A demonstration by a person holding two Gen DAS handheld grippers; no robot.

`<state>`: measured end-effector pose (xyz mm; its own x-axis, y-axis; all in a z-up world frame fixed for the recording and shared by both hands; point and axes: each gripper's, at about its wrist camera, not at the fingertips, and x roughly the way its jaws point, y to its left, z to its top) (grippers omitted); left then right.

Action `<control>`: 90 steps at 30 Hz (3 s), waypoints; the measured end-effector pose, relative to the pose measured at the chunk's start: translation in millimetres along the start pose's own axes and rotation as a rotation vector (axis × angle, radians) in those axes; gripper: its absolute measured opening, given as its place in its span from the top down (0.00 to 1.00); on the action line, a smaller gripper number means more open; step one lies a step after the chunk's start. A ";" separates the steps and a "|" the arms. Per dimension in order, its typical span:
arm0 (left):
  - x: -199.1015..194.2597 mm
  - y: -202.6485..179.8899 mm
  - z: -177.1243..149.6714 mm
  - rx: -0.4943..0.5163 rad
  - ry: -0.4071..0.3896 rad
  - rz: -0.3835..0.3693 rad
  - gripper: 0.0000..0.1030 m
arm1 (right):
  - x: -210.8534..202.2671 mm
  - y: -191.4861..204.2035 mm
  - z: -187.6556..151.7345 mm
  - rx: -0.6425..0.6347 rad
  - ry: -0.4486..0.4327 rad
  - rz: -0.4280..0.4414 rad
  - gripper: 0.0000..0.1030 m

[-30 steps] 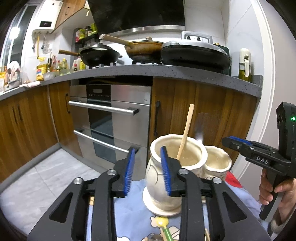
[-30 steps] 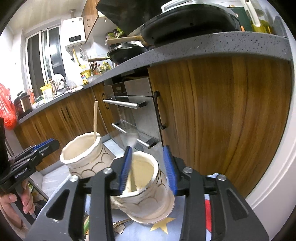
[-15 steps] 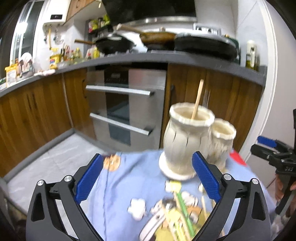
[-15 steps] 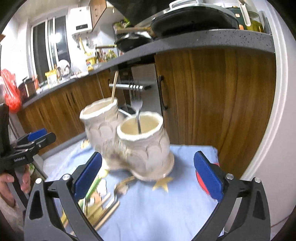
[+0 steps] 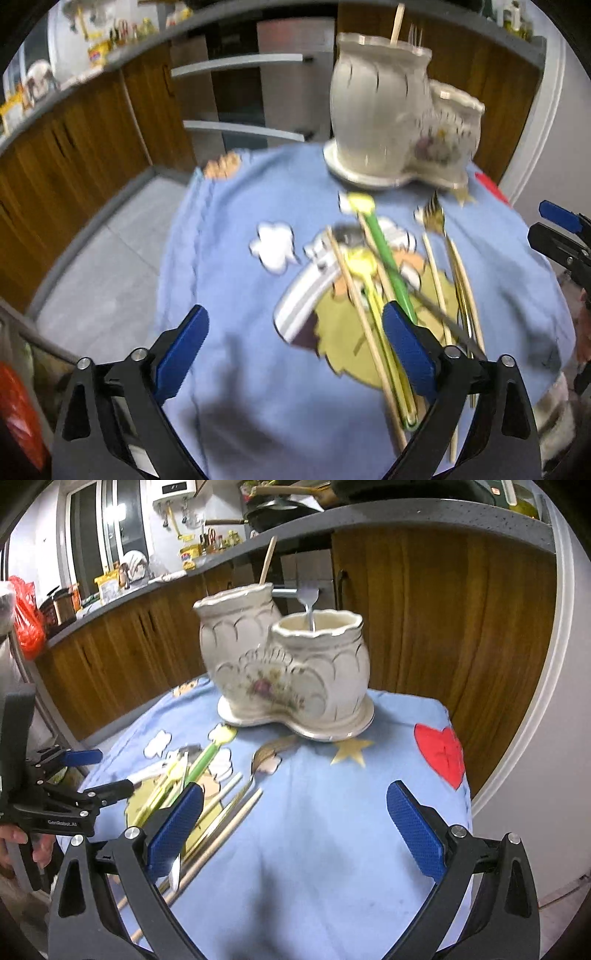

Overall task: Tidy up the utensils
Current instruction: 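Grasp another wooden chopstick with the left tool while the right tool grasps the gold fork, then insert the chopstick into the tall cup while the right tool drops the gold fork in the short cup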

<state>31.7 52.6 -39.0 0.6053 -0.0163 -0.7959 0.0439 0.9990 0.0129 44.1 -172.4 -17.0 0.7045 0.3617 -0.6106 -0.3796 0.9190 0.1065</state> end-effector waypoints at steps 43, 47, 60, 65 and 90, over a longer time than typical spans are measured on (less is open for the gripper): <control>-8.5 -3.0 3.8 0.038 -0.013 -0.062 0.95 | 76.9 30.9 22.8 0.013 0.183 0.032 0.71; -9.7 0.9 3.4 0.032 -0.032 -0.084 0.95 | 92.9 31.2 24.8 0.035 0.210 0.031 0.79; -20.7 6.2 4.9 -0.002 -0.126 -0.130 0.95 | 61.4 31.7 22.5 0.040 0.140 0.108 0.95; -30.5 6.5 8.9 -0.014 -0.173 -0.131 0.95 | 17.0 35.5 25.9 -0.022 0.016 0.139 0.96; -82.7 0.2 84.3 -0.073 -0.574 -0.267 0.95 | -80.0 22.5 108.6 -0.083 -0.421 0.039 0.97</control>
<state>48.6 50.6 77.8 0.9116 -0.2654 -0.3140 0.2101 0.9572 -0.1990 44.3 -163.6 119.5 0.8655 0.4438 -0.2322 -0.4454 0.8940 0.0485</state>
